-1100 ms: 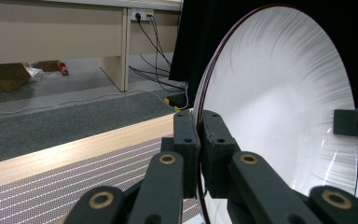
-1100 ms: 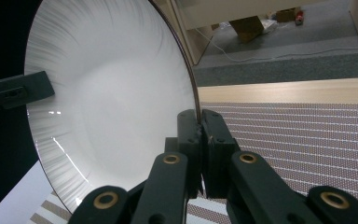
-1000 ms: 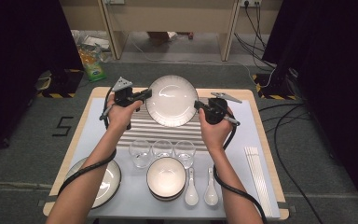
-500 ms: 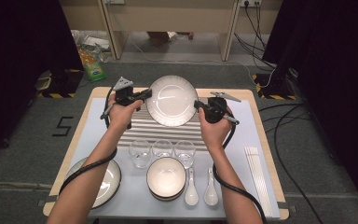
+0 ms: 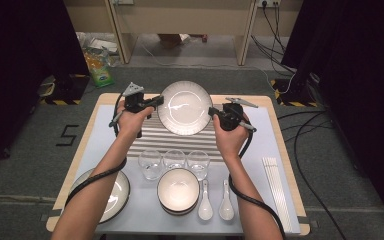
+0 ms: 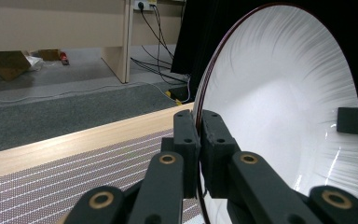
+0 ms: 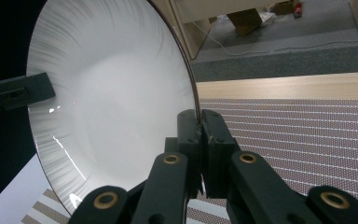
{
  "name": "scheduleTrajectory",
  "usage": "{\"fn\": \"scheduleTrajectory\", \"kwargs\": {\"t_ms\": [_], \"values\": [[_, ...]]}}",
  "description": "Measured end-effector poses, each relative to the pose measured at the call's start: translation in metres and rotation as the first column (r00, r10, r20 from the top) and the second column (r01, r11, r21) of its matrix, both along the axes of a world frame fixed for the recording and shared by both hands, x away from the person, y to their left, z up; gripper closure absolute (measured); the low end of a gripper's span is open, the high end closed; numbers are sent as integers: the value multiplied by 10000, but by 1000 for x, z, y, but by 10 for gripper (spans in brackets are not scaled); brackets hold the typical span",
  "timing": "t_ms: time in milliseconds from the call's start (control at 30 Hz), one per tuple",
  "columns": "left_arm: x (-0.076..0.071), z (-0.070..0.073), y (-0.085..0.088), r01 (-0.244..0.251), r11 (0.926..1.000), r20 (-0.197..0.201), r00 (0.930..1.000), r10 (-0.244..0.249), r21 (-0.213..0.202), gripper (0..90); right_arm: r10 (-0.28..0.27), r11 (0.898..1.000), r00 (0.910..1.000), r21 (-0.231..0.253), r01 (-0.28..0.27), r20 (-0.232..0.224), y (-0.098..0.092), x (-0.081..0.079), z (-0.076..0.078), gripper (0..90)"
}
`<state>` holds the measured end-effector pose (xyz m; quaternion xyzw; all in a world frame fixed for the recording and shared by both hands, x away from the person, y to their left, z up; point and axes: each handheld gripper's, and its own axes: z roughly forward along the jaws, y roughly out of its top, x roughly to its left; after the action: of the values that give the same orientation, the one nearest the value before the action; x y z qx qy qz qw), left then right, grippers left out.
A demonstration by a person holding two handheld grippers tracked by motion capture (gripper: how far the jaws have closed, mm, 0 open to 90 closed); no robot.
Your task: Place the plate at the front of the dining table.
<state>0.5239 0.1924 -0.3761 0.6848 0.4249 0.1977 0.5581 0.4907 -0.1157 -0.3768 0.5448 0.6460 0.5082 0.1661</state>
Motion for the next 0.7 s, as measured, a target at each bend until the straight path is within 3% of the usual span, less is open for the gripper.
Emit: {"fn": "scheduleTrajectory", "kwargs": {"t_ms": [700], "values": [[6, -2, 0, -43, 10000, -206, 9998, 42, -37, 854, 92, 9999, 9999, -85, -93, -119, 0, 7, 2, 873]]}}
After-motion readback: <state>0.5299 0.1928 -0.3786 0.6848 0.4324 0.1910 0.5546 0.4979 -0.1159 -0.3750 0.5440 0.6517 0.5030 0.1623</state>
